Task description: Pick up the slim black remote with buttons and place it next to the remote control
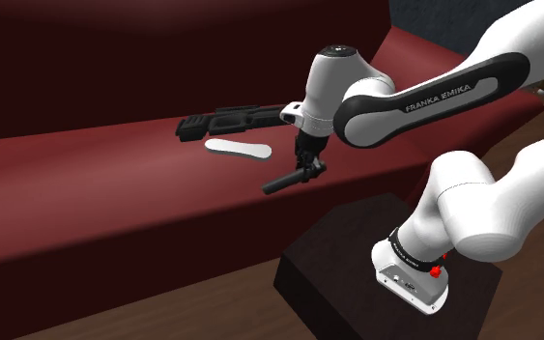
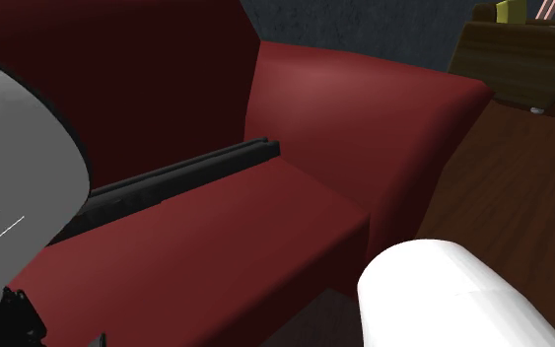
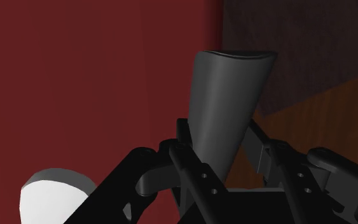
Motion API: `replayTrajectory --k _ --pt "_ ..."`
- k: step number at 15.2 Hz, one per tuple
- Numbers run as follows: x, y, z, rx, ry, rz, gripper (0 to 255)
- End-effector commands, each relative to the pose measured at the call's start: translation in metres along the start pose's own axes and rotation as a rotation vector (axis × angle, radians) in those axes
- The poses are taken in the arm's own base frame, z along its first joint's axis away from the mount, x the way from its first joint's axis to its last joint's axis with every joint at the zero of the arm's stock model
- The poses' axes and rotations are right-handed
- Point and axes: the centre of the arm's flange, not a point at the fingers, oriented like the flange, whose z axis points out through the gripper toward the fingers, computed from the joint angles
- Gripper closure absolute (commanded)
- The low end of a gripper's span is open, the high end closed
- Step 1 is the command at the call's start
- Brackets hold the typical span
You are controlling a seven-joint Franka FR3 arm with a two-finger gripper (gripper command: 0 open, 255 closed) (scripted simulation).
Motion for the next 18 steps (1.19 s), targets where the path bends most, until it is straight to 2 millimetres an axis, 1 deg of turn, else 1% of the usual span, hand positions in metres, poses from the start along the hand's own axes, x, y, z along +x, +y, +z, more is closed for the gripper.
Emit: replayTrajectory --k 1,2,10,11,16,18 --pt "0.000 0.000 0.011 -0.001 0.000 0.000 255" --pt "0.000 0.000 0.014 -0.001 0.000 0.000 255" --pt "0.000 0.000 0.014 -0.001 0.000 0.000 255" --pt "0.000 0.000 0.014 -0.001 0.000 0.000 0" --pt "0.000 0.000 0.014 -0.001 0.000 0.000 0" --pt "0.000 0.000 -0.012 -0.001 0.000 0.000 0"
